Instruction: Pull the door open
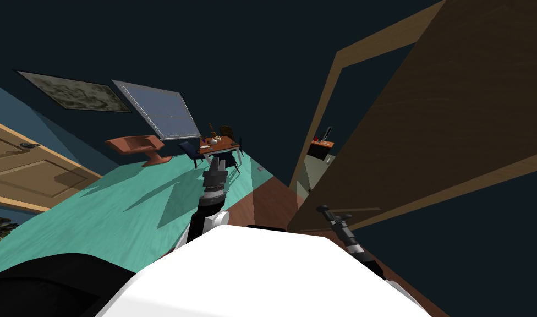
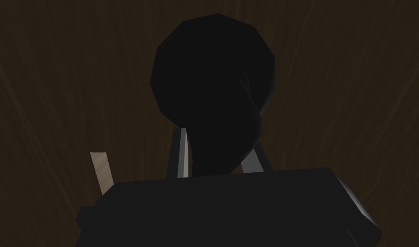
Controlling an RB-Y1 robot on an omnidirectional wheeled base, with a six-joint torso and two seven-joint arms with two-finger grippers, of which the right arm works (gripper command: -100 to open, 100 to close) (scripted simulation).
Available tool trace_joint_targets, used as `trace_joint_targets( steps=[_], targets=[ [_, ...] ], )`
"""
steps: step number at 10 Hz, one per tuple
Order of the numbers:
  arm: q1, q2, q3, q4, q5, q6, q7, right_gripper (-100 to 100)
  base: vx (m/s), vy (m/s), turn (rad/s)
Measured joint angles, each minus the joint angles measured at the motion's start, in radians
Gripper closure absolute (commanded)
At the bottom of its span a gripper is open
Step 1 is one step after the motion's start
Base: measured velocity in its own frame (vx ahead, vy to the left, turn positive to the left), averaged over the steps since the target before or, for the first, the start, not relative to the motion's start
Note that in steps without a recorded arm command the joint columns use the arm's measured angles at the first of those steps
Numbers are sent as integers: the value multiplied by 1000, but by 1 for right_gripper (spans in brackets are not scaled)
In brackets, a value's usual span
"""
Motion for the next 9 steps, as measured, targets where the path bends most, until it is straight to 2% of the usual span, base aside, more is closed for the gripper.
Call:
trace_joint_targets(
  steps=[3, 6, 8, 9],
  targets=[
    [1, 0, 1, 8, 1, -7, -3, 100, -149, -60, 140],
    [0, -1, 3, 16, 2, -20, -4, 100, -206, -104, 180],
    [-10, 0, 7, 51, 6, -46, -5, 100, -201, -64, 178],
    [-3, -4, 4, 47, 5, -50, -6, 100, -177, -49, 99]
  ],
)
